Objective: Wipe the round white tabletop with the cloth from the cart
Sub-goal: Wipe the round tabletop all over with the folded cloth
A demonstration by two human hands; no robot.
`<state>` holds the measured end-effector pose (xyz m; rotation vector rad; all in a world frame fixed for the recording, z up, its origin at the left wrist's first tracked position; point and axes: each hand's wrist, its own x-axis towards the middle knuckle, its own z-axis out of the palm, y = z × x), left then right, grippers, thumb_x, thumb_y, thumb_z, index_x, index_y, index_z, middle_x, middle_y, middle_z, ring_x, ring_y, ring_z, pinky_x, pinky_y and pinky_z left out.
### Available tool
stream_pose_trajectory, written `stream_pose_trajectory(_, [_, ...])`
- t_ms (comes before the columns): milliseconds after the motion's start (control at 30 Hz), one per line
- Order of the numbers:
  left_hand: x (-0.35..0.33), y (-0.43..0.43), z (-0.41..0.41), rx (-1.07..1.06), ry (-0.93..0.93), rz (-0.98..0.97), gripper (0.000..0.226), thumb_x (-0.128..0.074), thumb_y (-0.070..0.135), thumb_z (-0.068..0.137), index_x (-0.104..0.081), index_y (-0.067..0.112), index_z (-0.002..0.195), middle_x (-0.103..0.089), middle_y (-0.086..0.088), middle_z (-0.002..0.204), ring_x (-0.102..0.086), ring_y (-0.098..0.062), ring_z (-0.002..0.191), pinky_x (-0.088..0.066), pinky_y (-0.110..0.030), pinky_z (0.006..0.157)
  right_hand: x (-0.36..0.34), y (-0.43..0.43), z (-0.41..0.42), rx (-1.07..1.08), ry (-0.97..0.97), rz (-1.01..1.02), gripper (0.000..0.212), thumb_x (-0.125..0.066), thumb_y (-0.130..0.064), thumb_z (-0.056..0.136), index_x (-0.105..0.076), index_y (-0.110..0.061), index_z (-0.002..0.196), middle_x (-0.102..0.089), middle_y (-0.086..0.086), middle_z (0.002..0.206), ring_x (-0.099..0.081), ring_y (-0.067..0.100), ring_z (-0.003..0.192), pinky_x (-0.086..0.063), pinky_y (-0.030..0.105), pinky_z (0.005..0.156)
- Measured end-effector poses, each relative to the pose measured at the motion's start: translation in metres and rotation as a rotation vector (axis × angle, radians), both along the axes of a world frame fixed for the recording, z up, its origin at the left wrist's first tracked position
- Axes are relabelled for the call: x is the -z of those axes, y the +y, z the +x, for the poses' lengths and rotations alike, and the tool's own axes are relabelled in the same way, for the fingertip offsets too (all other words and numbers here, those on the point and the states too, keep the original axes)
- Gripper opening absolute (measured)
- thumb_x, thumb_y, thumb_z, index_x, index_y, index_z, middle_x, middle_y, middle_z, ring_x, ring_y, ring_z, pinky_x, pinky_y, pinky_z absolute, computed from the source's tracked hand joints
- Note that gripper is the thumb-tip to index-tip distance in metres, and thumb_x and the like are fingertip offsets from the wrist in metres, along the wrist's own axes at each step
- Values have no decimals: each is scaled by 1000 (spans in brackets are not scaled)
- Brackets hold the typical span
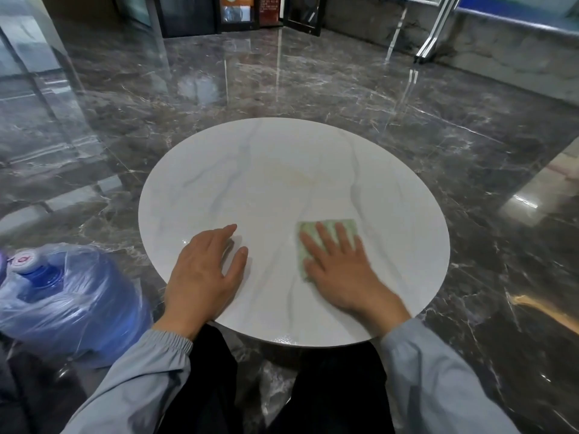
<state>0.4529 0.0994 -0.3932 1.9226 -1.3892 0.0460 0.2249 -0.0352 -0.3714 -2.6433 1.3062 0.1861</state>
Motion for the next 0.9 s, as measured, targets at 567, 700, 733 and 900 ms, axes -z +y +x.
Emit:
stream_pose_trajectory(567, [-6,5,-2,-2,88,-19,48,-49,47,100,-52,25,143,-61,7,128,-56,-11,115,-48,-39,103,-7,-30,-21,114,11,59,61,-19,-53,107,4,-46,163,16,-13,172,19,18,158,9,48,126])
stream_pose_trajectory(700, [-4,5,-2,-6,133,-40,48,-49,46,99,-49,27,143,-59,8,129,-59,-10,114,-50,-42,103,-6,10,22,-22,-45,75,61,-17,-56,107,9,-48,161,23,-13,169,31,19,154,17,50,124])
stream_pose_trajectory(733, [-4,6,-2,-5,129,-47,48,-49,45,98,-50,26,142,-59,7,129,-59,-10,114,-50,-42,103,-5,26,33,-91,-63,63,61,-16,-58,106,10,-49,161,25,-14,168,33,18,152,19,50,124])
stream_pose_trajectory(900, [-4,7,0,-6,74,-53,47,-50,38,97,-54,20,141,-61,3,129,-56,-16,120,-45,-37,105,3,82,61,-258,-73,-14,63,-16,-60,106,9,-45,162,26,-14,166,35,19,152,20,51,123])
